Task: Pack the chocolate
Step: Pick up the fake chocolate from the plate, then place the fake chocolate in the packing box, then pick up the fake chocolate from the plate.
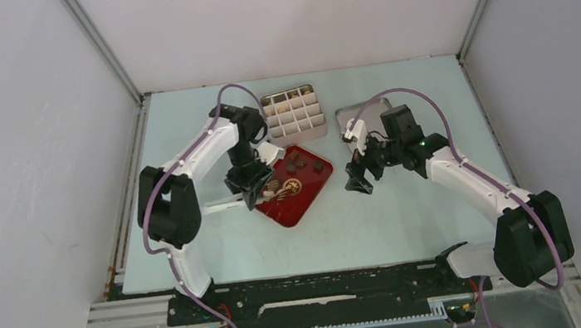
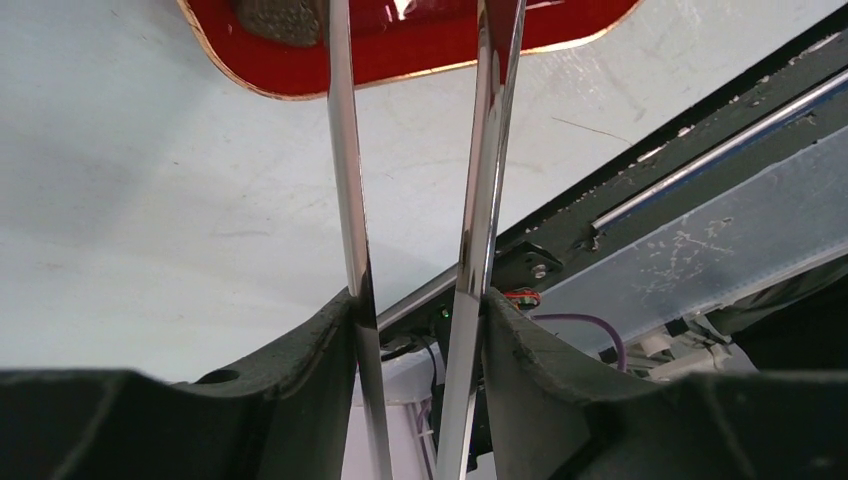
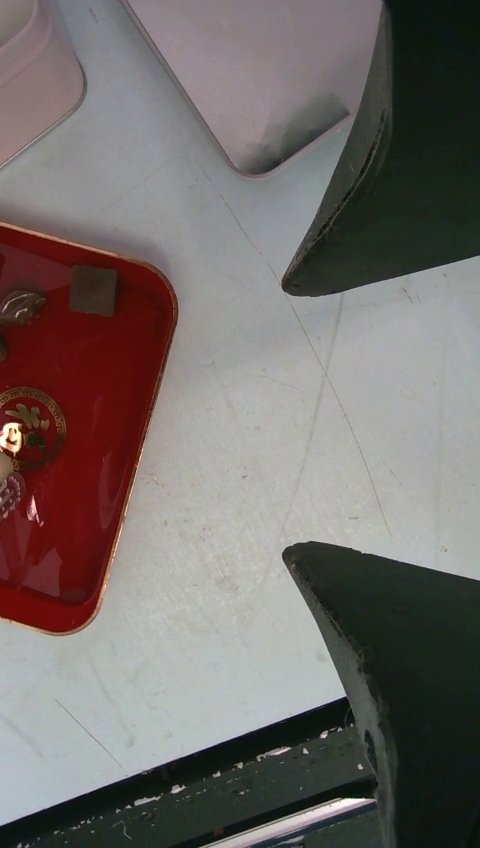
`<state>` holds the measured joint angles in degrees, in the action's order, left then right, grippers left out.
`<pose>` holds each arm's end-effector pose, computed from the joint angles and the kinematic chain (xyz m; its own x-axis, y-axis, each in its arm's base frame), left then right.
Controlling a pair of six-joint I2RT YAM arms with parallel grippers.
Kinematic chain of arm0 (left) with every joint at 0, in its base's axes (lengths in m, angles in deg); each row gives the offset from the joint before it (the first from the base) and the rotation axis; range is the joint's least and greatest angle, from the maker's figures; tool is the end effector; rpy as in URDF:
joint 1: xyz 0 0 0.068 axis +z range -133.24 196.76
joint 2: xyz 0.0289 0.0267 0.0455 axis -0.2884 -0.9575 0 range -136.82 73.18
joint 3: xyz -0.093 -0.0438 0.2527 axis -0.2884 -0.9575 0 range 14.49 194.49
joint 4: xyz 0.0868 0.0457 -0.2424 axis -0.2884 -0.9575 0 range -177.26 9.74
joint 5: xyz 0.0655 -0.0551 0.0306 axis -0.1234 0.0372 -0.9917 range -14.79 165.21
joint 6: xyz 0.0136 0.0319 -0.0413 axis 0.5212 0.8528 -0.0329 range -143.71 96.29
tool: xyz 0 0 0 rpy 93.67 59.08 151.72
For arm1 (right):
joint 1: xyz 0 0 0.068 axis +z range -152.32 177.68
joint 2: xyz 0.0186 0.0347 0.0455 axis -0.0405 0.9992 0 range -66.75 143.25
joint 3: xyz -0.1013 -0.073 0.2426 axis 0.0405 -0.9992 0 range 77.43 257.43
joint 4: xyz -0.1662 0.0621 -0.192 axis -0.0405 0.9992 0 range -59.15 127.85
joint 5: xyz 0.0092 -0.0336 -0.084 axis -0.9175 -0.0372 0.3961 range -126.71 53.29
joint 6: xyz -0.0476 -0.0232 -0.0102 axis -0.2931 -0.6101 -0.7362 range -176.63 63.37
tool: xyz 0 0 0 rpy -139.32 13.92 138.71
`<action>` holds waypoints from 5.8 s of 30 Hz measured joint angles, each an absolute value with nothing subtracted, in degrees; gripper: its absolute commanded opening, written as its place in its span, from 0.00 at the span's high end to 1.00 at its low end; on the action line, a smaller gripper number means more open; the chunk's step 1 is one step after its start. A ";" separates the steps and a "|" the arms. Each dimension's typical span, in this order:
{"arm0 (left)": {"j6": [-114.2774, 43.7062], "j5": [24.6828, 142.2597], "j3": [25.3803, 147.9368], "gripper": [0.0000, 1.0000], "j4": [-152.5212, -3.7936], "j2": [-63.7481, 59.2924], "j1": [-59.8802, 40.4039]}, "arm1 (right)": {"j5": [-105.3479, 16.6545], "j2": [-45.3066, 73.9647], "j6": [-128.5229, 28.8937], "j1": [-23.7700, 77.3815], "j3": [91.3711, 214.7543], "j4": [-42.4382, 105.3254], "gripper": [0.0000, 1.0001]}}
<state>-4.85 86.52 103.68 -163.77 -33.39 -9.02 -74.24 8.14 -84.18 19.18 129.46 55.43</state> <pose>0.2909 -0.1482 0.2436 -0.7097 0.6948 0.1165 0.6579 0.7128 -0.2432 0.2427 0.1189 0.2532 -0.2959 -0.5107 -0.8072 -0.9145 0.3954 0.0851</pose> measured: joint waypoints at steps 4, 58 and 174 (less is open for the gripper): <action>-5.23 84.95 105.36 0.54 -163.72 -34.74 -9.22 | -74.42 8.16 -84.31 19.18 129.46 55.64 0.05; -12.92 78.35 146.25 0.85 -147.57 -57.78 -8.23 | -75.97 8.69 -85.54 13.30 129.46 56.52 0.05; -10.19 82.81 101.08 0.54 -159.48 -25.93 -5.57 | -75.51 13.85 -90.72 14.59 130.20 62.14 0.06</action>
